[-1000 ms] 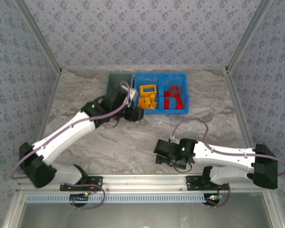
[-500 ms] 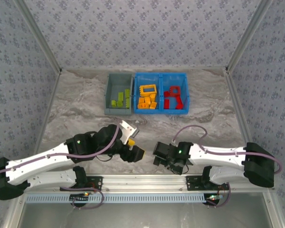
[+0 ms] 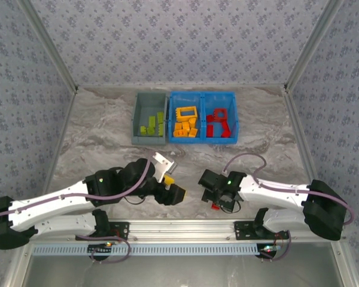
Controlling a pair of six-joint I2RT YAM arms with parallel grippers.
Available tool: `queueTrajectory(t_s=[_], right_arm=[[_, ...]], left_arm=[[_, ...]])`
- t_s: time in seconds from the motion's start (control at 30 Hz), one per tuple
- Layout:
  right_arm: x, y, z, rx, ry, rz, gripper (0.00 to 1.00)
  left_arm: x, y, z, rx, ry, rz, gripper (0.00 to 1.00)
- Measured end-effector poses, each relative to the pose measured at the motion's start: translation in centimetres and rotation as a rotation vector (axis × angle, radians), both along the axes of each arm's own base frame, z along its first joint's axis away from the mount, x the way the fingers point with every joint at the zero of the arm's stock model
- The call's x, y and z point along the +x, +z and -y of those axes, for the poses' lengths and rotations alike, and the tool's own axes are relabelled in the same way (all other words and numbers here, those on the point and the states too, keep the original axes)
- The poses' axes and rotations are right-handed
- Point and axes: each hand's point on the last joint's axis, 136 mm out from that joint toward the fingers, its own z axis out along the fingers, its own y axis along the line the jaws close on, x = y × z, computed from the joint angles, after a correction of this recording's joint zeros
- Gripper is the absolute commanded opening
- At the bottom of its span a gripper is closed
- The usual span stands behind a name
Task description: Sort the legos into containers by color
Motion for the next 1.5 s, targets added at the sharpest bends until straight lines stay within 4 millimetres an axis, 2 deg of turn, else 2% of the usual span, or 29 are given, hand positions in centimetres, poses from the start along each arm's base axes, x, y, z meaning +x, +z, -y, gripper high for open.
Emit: queueTrajectory(t_s=[0.1,0.27,0.53,0.67,0.8,0.9,1.0,1.1,1.17,1.27,1.33,1.4,1.5], right_arm=[[0.0,0.0,0.0,-0.003,0.020,0.006,0.67],[-0.3,-0.1,-0.3,-0.006,0.046,0.010,0.60],[-0.7,-1.4,-0.4,-0.061,0.076,-0.004,0.46],[-0.8,-1.7,-0.3,-0.093,0.090,-0.001,0.38],[-0.3,-1.2,-0.8,-0.111,0.119,0.015,0.32],[0.7,0.5,-1.7,-0.114,0.146,0.055,0.31],[2.8,4.0,-3.1,-0.090,0.166,0.124,0.31],[6.4,8.4,-3.1,-0.047,0.142,0.219,0.31],[9.4,11.3,-1.8,-0.034,0.109,0.291,0.31],[13.6,14.6,0.9,-0.052,0.070,0.371,0.31],[16.2,15.9,2.5,-0.081,0.063,0.402,0.31],[18.4,16.5,3.3,-0.102,0.079,0.414,0.31],[21.9,15.8,3.5,-0.138,0.128,0.394,0.31]], left_arm=[[-0.6,-1.1,-0.1,0.001,-0.005,-0.036,0.79],[-1.1,-3.4,-1.6,0.019,0.035,-0.104,0.80],[-1.1,-5.1,-4.1,-0.005,0.135,-0.165,0.81],[-0.9,-5.5,-4.6,-0.001,0.163,-0.171,0.82],[-0.6,-5.5,-4.7,0.001,0.180,-0.163,0.82],[-0.2,-5.5,-4.8,0.005,0.202,-0.146,0.83],[0.6,-5.0,-5.1,0.016,0.239,-0.111,0.85],[1.9,-2.5,-4.6,0.002,0.270,-0.050,0.86],[2.8,0.0,-3.8,-0.019,0.284,0.000,0.87],[4.1,2.5,-2.2,-0.023,0.300,0.057,0.88],[5.2,3.3,-1.2,-0.010,0.312,0.080,0.88],[6.3,3.5,-0.3,0.009,0.328,0.091,0.88],[8.3,3.0,0.5,0.046,0.367,0.089,0.88]])
